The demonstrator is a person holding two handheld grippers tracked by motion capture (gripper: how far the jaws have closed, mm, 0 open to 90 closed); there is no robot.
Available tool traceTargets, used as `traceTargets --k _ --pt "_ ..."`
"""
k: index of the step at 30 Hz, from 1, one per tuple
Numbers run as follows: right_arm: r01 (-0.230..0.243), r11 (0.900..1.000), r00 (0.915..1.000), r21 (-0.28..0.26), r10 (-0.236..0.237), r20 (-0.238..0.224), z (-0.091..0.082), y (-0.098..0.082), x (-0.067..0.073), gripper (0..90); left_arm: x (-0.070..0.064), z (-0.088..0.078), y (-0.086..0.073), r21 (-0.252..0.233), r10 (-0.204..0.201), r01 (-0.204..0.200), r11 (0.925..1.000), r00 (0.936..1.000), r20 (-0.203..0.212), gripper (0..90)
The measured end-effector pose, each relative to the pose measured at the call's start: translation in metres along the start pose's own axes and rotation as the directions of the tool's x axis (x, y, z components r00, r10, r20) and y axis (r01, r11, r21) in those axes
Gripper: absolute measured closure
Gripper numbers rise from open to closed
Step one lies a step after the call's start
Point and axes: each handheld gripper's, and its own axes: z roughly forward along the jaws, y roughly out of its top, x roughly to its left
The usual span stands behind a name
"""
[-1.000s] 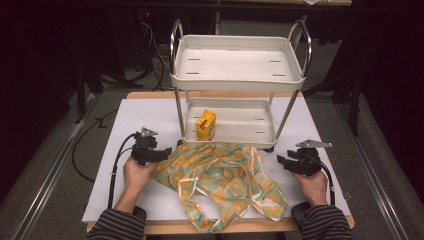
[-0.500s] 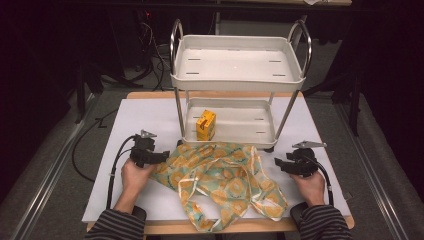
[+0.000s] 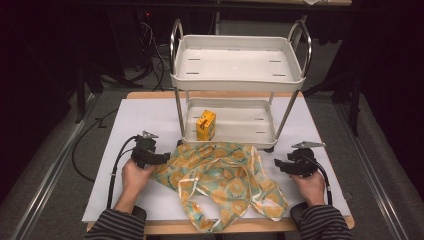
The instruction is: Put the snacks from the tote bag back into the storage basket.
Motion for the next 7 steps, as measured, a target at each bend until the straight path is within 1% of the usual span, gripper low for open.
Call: traceTargets --k 4,7 --pt "0.001 1.0 1.0 0.002 -0.001 -0.002 0.0004 0.0 -0.0004 38.1 -0.0002 0.0005 -0.0009 0.012 0.002 -0.002 0.9999 1.0 0.0 34.0" --pt "0.001 1.0 1.0 0.0 -0.001 0.0 0.0008 -0.0001 -0.0002 37.8 -0.0006 0.0004 -0.0009 0.011 0.0 0.0 0.9999 1.0 0.002 34.1"
